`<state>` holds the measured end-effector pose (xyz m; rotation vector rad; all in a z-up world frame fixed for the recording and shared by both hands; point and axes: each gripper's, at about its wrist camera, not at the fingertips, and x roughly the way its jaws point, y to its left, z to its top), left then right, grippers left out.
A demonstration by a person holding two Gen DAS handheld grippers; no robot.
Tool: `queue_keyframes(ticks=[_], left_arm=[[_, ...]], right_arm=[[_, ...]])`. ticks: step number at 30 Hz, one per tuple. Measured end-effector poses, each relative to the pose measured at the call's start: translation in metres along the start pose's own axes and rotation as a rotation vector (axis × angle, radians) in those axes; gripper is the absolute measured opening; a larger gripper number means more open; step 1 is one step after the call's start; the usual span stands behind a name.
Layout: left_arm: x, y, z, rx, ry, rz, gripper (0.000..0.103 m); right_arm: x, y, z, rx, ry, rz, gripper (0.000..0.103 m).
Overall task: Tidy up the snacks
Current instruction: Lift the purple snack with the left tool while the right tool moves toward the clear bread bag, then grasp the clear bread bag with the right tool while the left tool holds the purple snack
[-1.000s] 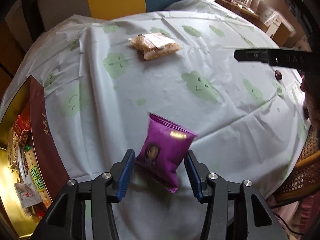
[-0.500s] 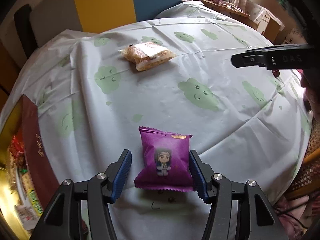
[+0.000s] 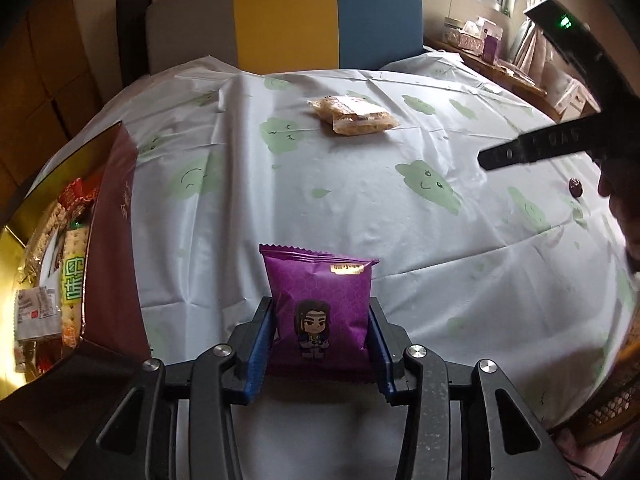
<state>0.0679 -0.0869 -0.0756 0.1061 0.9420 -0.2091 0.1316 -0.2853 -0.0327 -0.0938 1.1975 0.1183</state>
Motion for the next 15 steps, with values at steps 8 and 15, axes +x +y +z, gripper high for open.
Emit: queue_keyframes(ticks=[8, 15], left_arm=[[0.000, 0.006, -0.006, -0.017, -0.031, -0.027, 0.047], [-0.001, 0.008, -0.008, -0.033, -0.042, -0.043, 0.047]], right_arm=[[0.006, 0.015, 0.000, 0.024, 0.019, 0.101, 0.056], [0.015, 0.034, 0.044, 0.077, -0.037, 0.154, 0.066]])
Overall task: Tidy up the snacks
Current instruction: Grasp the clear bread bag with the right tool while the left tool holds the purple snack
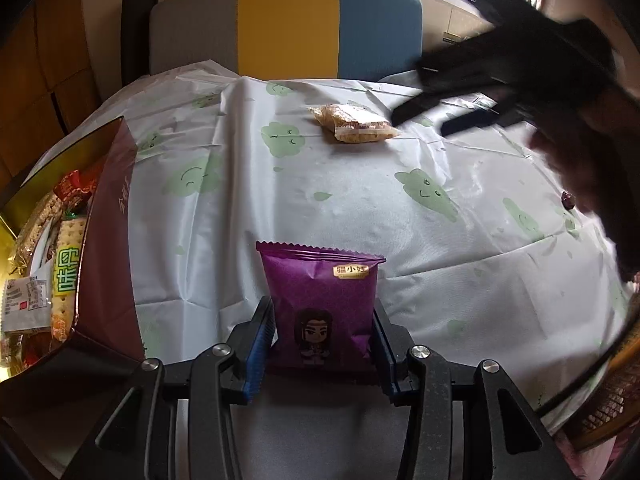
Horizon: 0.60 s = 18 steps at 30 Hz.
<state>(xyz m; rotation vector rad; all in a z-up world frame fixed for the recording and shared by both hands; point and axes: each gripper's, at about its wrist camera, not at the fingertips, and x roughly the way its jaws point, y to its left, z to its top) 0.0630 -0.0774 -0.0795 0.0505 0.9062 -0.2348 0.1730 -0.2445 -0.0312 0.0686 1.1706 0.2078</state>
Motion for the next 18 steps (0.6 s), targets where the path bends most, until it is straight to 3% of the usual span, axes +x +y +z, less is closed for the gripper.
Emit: queue_keyframes(ticks=[7, 13, 15, 18], left_arm=[[0.000, 0.001, -0.001, -0.006, -0.009, -0.013, 0.047], [0.001, 0.002, 0.000, -0.010, -0.008, -0.019, 0.047], [0.002, 0.003, 0.000, -0.012, -0.008, -0.022, 0.047], [0.002, 0.002, 0.000, -0.010, -0.010, -0.018, 0.047]], right_arm=[[0.044, 0.040, 0.048, -0.087, 0.008, -0.109, 0.072], [0.074, 0.039, 0.065, -0.092, 0.048, -0.164, 0.072], [0.080, 0.038, 0.066, -0.103, 0.062, -0.168, 0.062], [0.075, 0.038, 0.059, -0.130, 0.070, -0.146, 0.061]])
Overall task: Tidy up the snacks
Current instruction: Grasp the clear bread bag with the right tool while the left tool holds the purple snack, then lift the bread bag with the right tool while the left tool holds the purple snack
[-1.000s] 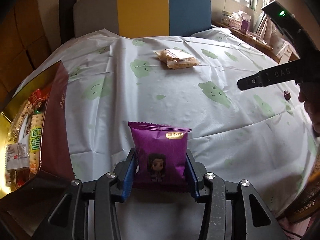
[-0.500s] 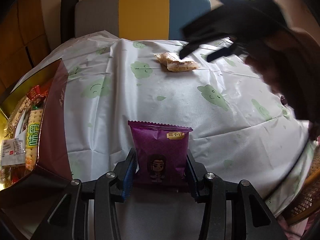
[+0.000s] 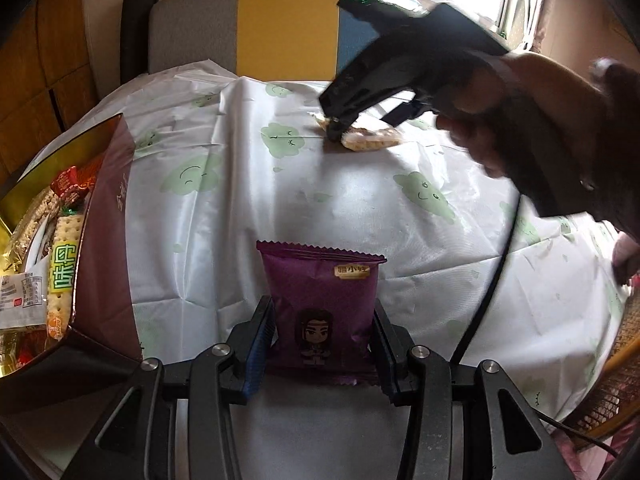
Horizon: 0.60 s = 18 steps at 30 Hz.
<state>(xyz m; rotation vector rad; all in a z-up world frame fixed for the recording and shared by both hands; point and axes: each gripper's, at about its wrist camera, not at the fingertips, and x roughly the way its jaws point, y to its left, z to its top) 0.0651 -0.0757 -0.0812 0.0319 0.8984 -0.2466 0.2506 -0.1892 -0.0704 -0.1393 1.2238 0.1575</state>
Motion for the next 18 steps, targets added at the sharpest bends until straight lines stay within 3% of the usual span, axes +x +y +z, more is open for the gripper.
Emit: queue_keyframes(ticks=[4, 7, 13, 18], left_arm=[[0.001, 0.000, 0.001, -0.001, 0.002, 0.001, 0.047], [0.002, -0.001, 0.001, 0.003, 0.004, 0.008, 0.047], [0.002, -0.003, 0.001, 0.010, 0.003, 0.023, 0.047], [0.002, -0.006, 0.002, 0.011, 0.008, 0.036, 0.048]], right_arm=[[-0.017, -0.001, -0.024, -0.065, 0.015, 0.042, 0.061], [-0.032, -0.016, -0.054, -0.046, 0.054, 0.099, 0.061], [-0.041, -0.047, -0.112, -0.016, 0.105, 0.081, 0.062], [-0.044, -0.061, -0.135, 0.028, 0.092, 0.083, 0.062]])
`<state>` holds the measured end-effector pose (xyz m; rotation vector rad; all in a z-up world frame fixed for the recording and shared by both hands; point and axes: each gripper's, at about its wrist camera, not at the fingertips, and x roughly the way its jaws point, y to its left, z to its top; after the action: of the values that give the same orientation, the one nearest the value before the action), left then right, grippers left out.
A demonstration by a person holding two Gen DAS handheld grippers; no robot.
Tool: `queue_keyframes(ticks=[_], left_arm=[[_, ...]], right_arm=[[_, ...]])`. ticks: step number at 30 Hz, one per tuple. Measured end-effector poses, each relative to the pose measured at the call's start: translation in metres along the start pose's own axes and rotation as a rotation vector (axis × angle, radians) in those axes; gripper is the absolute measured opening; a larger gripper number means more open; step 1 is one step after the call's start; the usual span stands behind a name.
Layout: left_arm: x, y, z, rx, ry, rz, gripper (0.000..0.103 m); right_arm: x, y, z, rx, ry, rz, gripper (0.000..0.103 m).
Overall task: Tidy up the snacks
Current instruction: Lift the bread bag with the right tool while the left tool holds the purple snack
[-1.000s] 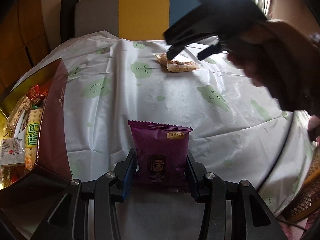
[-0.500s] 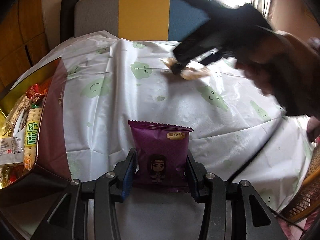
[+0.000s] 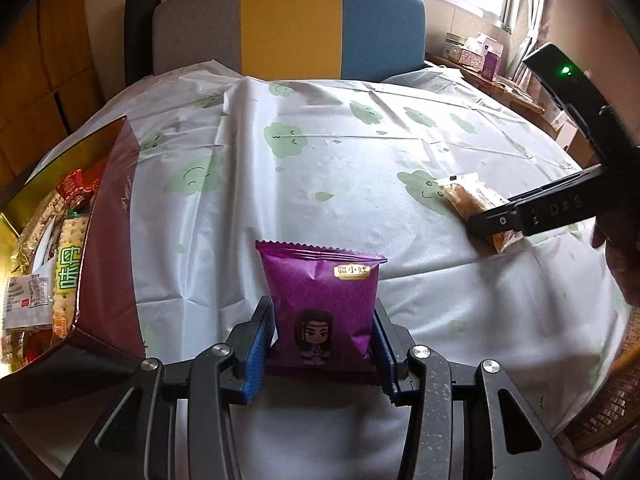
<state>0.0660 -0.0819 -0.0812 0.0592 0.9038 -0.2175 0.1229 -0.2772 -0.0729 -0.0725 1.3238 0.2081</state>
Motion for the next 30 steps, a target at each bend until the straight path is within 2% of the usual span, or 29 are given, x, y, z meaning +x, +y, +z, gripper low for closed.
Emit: queue_keyframes(ticks=[4, 8, 13, 30], left_arm=[[0.001, 0.001, 0.000, -0.001, 0.001, 0.004, 0.048], [0.000, -0.001, 0.000, 0.001, 0.001, 0.013, 0.048], [0.000, -0.001, 0.000, 0.003, 0.004, 0.017, 0.048], [0.001, -0.003, 0.000, 0.015, 0.009, 0.036, 0.048]], right_arm=[[0.007, 0.009, 0.005, -0.043, -0.006, -0.050, 0.062], [0.007, 0.010, 0.005, -0.044, -0.013, -0.062, 0.062], [0.002, 0.022, -0.011, -0.037, -0.016, -0.065, 0.065], [-0.001, 0.014, 0.014, -0.047, -0.007, -0.062, 0.066]])
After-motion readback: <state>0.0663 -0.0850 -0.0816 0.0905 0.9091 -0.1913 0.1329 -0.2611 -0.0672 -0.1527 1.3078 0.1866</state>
